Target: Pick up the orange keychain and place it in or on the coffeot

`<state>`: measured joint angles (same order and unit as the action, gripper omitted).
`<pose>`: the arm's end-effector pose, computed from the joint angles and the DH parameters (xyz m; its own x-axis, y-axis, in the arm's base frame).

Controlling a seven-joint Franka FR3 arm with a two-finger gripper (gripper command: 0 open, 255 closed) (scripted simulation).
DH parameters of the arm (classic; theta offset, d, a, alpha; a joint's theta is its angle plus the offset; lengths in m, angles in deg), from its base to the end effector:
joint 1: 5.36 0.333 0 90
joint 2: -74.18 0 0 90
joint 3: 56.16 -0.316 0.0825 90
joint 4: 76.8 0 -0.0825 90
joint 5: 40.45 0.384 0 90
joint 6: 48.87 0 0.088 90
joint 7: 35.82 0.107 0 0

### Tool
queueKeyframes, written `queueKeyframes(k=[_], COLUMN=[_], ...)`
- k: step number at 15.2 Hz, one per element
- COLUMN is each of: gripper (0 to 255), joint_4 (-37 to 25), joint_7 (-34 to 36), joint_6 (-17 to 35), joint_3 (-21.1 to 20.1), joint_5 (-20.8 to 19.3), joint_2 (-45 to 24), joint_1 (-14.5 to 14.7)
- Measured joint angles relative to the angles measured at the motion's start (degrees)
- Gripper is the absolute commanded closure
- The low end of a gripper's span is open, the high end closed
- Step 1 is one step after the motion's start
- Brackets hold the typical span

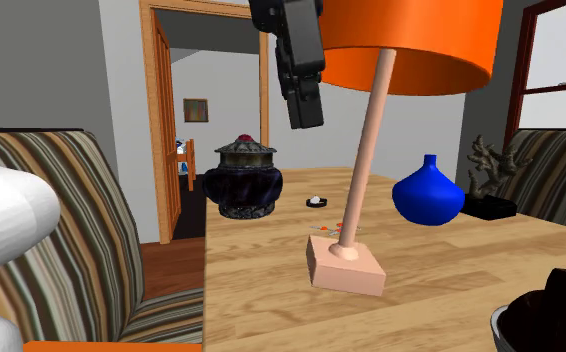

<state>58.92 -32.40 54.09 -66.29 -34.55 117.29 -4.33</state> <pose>0.3299 0.0894 0.5904 0.9814 0.0833 0.1730 0.0833 -0.9965 0.0073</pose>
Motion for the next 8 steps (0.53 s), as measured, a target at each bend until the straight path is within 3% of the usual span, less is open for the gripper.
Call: queueKeyframes(k=[8], gripper=[0], joint_4=[-0.19], joint_7=[11.67], joint_6=[7.20], joint_3=[-10.54], joint_5=[3.57], joint_2=[-9.06], joint_1=[1.38])
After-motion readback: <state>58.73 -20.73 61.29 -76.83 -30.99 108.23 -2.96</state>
